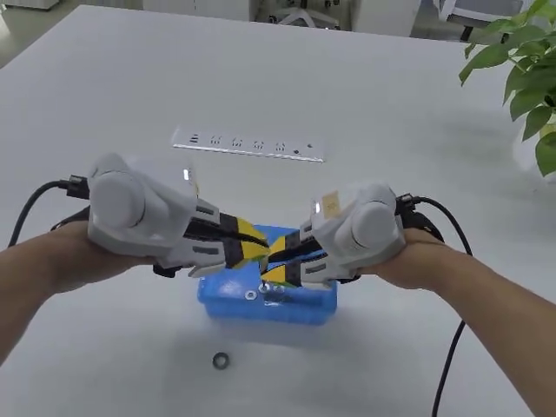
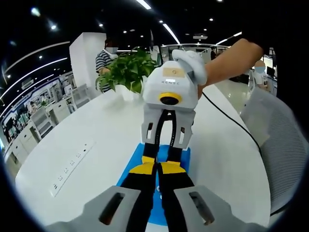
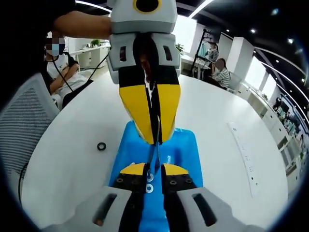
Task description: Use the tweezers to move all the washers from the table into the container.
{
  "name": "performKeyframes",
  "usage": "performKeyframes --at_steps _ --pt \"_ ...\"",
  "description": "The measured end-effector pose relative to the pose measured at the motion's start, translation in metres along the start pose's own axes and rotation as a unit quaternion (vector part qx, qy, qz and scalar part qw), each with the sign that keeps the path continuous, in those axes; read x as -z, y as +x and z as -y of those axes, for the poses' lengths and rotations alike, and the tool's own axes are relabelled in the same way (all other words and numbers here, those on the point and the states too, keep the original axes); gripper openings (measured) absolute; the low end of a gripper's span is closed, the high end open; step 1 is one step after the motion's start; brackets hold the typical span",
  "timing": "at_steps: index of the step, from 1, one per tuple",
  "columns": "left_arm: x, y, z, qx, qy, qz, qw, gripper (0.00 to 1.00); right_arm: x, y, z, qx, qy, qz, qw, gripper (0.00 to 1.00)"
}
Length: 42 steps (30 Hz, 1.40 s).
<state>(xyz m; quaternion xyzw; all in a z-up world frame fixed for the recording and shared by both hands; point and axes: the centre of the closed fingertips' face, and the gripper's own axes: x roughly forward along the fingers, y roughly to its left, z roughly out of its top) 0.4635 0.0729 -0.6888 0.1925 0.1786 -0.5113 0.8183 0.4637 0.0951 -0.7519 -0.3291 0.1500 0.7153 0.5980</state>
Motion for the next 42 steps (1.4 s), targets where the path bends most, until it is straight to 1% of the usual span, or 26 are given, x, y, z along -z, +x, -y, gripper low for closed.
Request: performKeyframes --at_steps 4,8,16,19,22,25,32,36,39,42 --pt "-0.007 -0.004 0.000 -0.003 -0.012 0.006 0.9999 0.06 -0.005 -0.007 -0.001 0.009 0.005 0.005 0.9999 0.15" --pt "-0.013 -0.007 0.001 -0.006 -0.010 0.006 0.9999 0.06 -0.007 -0.015 -0.002 0.017 0.010 0.004 0.9998 0.17" --pt "-0.023 -0.016 0.008 -0.006 -0.013 0.004 0.9999 0.06 -0.011 -0.032 -0.006 0.040 0.031 0.002 0.9987 0.24" --pt "-0.028 -0.022 0.010 -0.007 -0.013 0.004 0.9999 0.06 -0.012 -0.039 -0.008 0.052 0.046 0.000 0.9976 0.28" --pt "-0.032 -0.027 0.013 -0.009 -0.013 0.005 0.9999 0.06 -0.011 -0.047 -0.011 0.062 0.052 -0.003 0.9967 0.31" --pt "-0.035 -0.034 0.017 -0.012 -0.013 0.004 0.9998 0.06 -0.011 -0.054 -0.013 0.074 0.070 -0.004 0.9947 0.35" --pt "-0.034 -0.044 0.029 -0.010 -0.019 -0.007 0.9998 0.06 -0.006 -0.066 -0.022 0.094 0.094 -0.013 0.9910 0.44" --pt "-0.033 -0.051 0.035 -0.009 -0.025 -0.009 0.9996 0.06 -0.002 -0.072 -0.026 0.107 0.112 -0.017 0.9878 0.50" --pt "-0.031 -0.054 0.040 -0.006 -0.030 -0.011 0.9995 0.06 0.000 -0.075 -0.029 0.116 0.123 -0.018 0.9855 0.55" --pt "-0.029 -0.056 0.046 -0.004 -0.030 -0.014 0.9995 0.06 0.002 -0.079 -0.033 0.124 0.133 -0.017 0.9831 0.59"
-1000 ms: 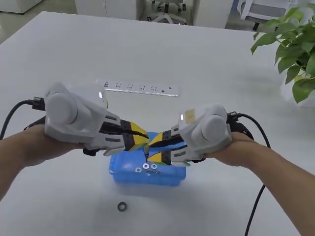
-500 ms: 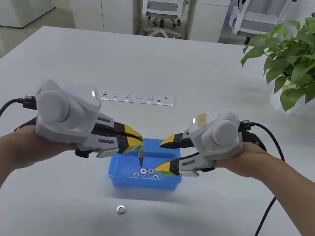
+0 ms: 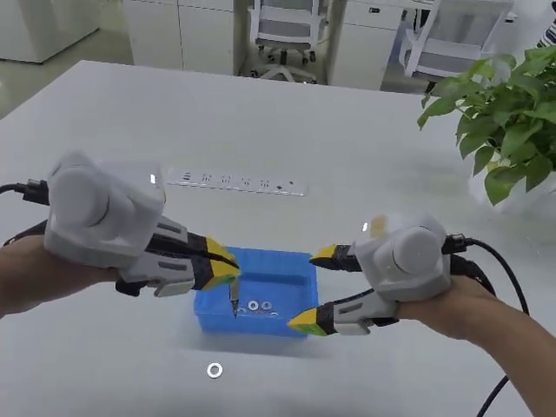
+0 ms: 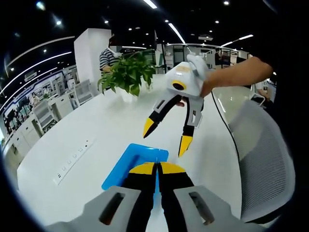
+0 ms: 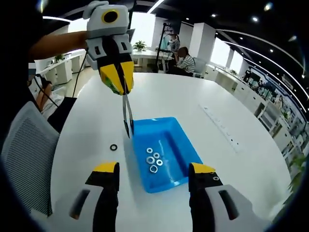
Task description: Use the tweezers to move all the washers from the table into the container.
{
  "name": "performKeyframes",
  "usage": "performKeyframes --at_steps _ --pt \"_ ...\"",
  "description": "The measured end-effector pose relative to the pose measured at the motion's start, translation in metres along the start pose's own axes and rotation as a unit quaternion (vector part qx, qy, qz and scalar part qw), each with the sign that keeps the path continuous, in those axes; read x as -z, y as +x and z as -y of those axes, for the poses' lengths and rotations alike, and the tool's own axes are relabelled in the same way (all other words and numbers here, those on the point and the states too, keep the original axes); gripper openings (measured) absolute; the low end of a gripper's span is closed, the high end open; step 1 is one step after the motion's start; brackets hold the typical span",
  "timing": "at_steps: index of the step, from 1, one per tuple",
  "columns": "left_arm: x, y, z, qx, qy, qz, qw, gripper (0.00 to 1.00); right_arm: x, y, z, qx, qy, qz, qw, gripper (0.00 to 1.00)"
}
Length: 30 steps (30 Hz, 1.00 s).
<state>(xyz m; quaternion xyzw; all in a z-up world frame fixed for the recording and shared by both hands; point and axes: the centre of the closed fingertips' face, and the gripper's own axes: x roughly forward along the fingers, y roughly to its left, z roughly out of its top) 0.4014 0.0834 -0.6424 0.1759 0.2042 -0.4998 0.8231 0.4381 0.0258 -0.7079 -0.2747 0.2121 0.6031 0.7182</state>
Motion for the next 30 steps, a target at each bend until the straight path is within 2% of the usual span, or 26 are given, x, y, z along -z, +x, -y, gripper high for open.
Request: performKeyframes --at_steps 11,20,27,30 --pt "0.012 -0.005 0.012 -0.003 -0.001 -0.004 1.0000 0.06 0.007 -0.010 -0.008 0.024 0.038 0.004 0.9990 0.73" --pt "0.026 -0.006 0.019 -0.010 -0.006 -0.009 0.9999 0.06 0.016 -0.010 -0.017 0.031 0.066 0.006 0.9973 0.88" --pt "0.036 -0.005 0.023 -0.010 -0.011 -0.011 0.9998 0.06 0.016 -0.011 -0.021 0.037 0.081 0.018 0.9959 0.99" --pt "0.040 -0.003 0.025 -0.008 -0.015 -0.014 0.9998 0.06 0.017 -0.010 -0.023 0.036 0.084 0.020 0.9956 1.00"
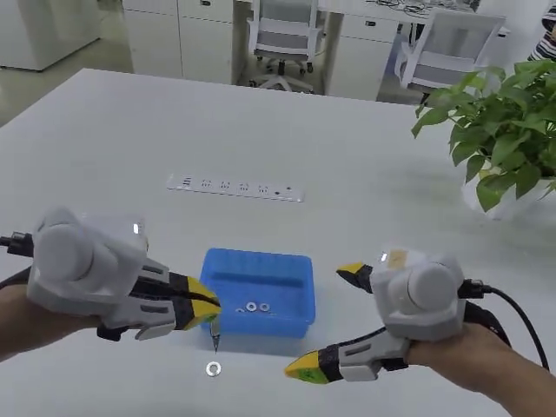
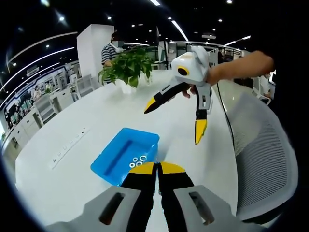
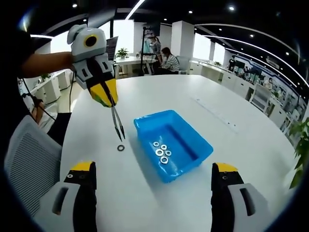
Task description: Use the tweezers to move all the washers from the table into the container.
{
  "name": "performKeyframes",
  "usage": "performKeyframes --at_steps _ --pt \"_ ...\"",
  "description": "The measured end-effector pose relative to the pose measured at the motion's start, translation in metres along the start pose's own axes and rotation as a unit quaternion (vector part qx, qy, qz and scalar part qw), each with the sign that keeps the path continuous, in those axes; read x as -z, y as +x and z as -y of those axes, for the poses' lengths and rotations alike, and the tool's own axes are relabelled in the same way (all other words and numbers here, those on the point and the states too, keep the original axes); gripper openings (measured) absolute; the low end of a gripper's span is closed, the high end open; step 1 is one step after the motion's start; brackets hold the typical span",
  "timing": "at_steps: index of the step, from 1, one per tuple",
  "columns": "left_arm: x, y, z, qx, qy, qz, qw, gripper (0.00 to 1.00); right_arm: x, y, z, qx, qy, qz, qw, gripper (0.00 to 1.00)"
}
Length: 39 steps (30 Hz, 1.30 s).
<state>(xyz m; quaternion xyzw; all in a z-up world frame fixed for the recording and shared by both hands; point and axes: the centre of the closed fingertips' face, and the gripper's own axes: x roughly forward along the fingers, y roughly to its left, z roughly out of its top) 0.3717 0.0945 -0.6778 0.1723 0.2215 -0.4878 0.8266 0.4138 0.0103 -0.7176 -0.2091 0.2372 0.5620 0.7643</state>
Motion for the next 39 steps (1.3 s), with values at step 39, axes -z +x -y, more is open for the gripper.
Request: performKeyframes --at_steps 39 --pt "0.022 0.010 0.004 0.022 0.006 -0.011 0.9997 0.06 -0.011 0.029 -0.041 -0.092 -0.083 0.014 0.9921 0.71"
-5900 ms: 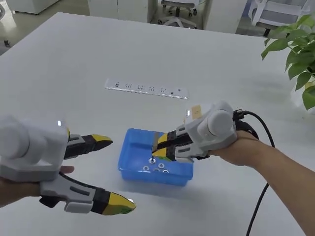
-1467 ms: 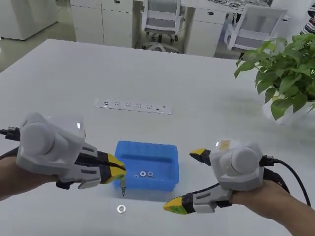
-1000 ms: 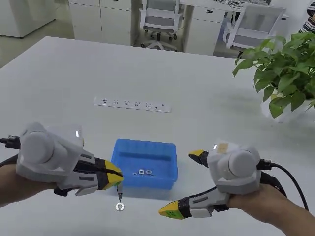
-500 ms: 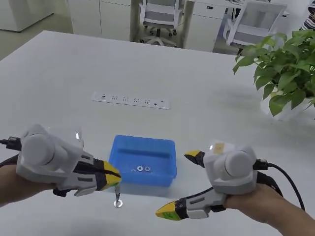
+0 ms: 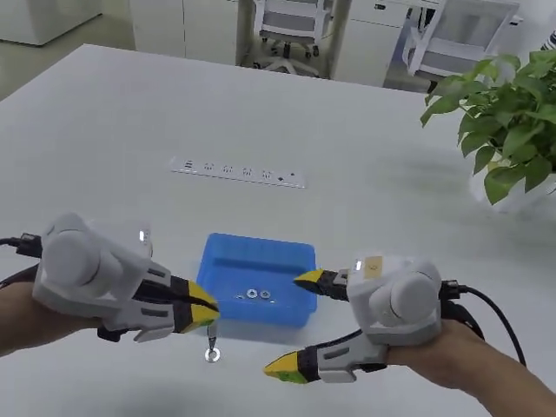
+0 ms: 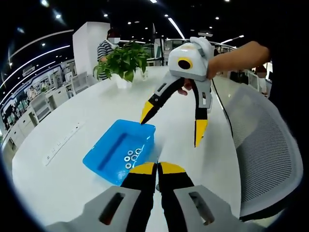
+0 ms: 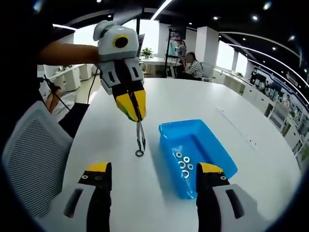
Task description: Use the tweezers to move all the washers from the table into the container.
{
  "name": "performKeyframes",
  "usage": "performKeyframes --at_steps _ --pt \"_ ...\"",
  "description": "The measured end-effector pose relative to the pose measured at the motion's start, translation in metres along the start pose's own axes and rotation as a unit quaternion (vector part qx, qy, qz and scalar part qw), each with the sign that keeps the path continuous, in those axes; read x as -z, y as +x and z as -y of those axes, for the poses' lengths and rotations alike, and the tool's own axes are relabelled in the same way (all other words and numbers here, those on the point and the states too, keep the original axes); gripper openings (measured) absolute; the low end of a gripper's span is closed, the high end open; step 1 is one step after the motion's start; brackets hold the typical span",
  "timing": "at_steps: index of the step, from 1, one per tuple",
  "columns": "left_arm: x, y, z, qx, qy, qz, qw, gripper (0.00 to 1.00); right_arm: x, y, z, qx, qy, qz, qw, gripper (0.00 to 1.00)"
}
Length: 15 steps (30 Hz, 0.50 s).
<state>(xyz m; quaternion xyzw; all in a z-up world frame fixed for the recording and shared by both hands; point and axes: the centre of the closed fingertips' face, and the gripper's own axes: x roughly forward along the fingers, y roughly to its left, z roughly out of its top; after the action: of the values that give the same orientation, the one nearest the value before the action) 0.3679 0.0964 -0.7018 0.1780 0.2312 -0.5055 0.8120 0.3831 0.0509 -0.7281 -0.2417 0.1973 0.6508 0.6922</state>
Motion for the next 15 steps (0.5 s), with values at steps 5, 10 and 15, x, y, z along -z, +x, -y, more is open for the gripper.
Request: performKeyframes --at_steps 5,10,15 --pt "0.000 -0.001 0.000 0.005 -0.002 0.000 1.0000 0.06 -0.004 0.013 -0.007 -0.031 -0.031 -0.003 0.9990 0.53" --pt "0.001 -0.001 0.000 0.011 -0.002 0.003 0.9999 0.06 -0.007 0.027 -0.014 -0.060 -0.061 -0.010 0.9962 0.40" --pt "0.000 0.000 0.002 0.023 0.000 0.007 0.9997 0.06 -0.009 0.040 -0.018 -0.084 -0.079 -0.013 0.9933 0.32"
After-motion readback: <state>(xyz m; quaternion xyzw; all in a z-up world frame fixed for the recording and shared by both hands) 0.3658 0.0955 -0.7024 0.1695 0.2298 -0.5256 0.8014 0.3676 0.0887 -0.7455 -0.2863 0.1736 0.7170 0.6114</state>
